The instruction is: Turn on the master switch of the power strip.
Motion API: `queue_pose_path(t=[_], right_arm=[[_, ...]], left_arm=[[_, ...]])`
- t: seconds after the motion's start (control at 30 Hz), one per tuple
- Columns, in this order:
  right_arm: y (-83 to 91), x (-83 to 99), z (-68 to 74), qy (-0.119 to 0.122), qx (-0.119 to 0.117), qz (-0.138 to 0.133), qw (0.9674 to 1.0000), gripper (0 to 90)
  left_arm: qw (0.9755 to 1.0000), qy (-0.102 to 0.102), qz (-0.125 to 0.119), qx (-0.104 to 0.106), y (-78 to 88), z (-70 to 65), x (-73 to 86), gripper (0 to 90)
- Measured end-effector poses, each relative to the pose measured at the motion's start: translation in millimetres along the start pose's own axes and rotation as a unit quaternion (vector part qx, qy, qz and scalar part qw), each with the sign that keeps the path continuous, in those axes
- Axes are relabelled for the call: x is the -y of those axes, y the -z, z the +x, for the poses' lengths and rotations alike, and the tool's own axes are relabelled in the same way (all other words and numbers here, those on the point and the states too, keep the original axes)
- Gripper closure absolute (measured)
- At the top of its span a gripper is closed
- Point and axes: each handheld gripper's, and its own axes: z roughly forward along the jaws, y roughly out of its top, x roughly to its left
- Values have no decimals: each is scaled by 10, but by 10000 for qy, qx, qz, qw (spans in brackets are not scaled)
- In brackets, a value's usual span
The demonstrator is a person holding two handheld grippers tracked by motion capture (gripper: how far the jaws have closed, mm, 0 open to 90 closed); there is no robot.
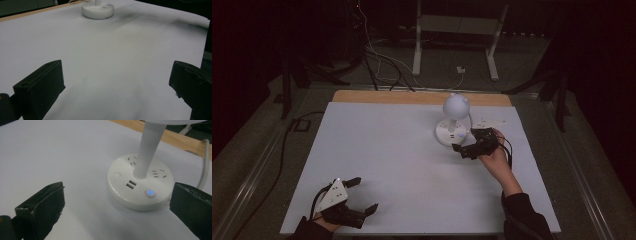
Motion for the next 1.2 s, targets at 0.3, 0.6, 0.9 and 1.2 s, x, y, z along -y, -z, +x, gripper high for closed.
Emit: queue_pose_path(t=[0.3,0.6,0.9,1.2], right_arm=[[303,164,122,27,-103,-181,9998,0],[449,403,224,21,-112,-271,9996,0],[540,751,283,82,99,-145,9998,0],[658,1027,337,81,247,41,9997,0]], left_arm=[[10000,-14,-1,16,1,-3,-3,3],[10000,-12,-6,21,2,-3,-5,3],[10000,-8,-37,17,13,-5,-12,3],[10000,-26,-32,38,20,-7,-13,3]])
